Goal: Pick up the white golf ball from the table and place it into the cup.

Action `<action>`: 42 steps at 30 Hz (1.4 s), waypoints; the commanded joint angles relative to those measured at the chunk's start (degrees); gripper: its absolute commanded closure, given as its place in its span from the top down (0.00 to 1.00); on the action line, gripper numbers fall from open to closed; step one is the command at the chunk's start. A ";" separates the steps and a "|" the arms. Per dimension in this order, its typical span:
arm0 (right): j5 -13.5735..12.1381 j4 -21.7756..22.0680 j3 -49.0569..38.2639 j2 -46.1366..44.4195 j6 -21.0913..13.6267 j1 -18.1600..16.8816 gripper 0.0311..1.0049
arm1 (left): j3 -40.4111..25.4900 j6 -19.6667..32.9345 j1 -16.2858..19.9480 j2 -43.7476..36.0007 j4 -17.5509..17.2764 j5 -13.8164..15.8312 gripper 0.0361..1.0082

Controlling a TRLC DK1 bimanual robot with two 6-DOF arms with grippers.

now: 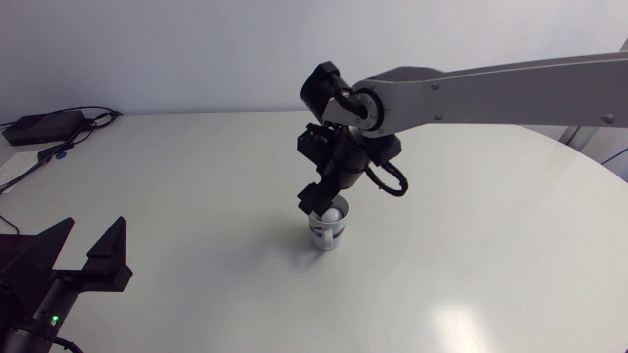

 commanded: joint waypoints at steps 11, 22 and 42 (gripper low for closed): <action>-0.37 12.65 -11.59 -17.49 1.12 -14.91 0.96 | -1.21 -0.35 0.35 -0.84 0.44 0.09 0.98; -1.43 38.58 -36.82 -20.13 -2.57 -31.96 0.96 | -1.21 -0.44 0.17 -0.84 0.44 0.09 0.98; 2.70 56.68 -72.24 -59.06 0.24 -39.87 0.96 | -1.21 -0.35 0.17 -0.93 0.44 0.09 0.98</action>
